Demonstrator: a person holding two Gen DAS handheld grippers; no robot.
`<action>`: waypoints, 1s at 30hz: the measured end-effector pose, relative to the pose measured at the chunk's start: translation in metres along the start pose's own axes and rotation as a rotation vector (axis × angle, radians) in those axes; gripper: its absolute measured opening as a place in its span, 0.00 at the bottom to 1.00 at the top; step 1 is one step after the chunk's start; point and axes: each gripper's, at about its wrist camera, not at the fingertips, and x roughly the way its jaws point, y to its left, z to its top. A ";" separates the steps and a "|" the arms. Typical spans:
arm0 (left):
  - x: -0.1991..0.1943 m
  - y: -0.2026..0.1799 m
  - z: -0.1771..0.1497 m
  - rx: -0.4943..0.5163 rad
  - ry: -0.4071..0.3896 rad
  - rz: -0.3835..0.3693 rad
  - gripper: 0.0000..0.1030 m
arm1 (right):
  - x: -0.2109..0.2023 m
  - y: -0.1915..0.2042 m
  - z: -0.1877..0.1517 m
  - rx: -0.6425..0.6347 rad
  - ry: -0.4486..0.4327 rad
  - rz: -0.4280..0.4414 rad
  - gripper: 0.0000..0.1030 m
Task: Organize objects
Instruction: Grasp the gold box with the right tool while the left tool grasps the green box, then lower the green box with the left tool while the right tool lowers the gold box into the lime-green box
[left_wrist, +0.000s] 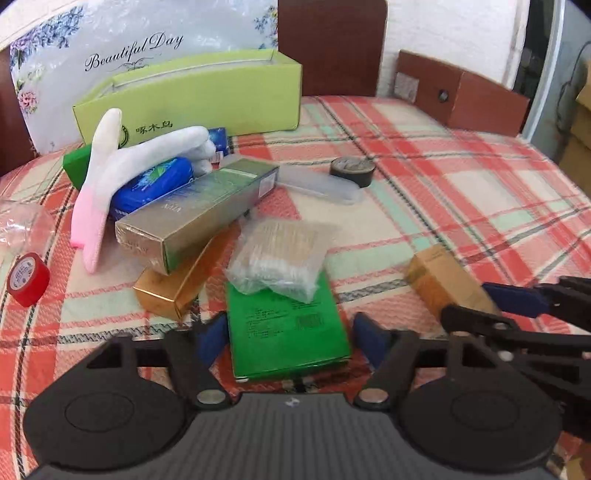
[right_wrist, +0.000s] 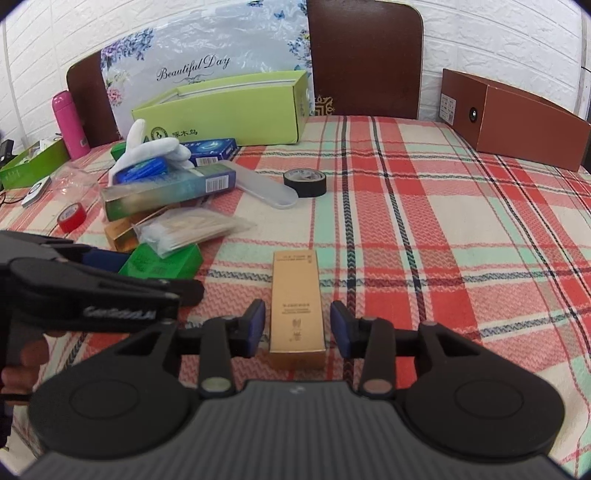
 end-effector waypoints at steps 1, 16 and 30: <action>-0.003 0.001 -0.002 0.035 0.000 -0.016 0.65 | 0.000 0.001 -0.001 -0.005 0.003 0.003 0.37; -0.042 0.054 -0.030 0.049 0.033 -0.018 0.66 | -0.002 0.049 -0.009 -0.113 0.058 0.152 0.39; -0.044 0.054 -0.038 0.047 0.034 -0.045 0.64 | 0.008 0.058 -0.006 -0.138 0.086 0.103 0.33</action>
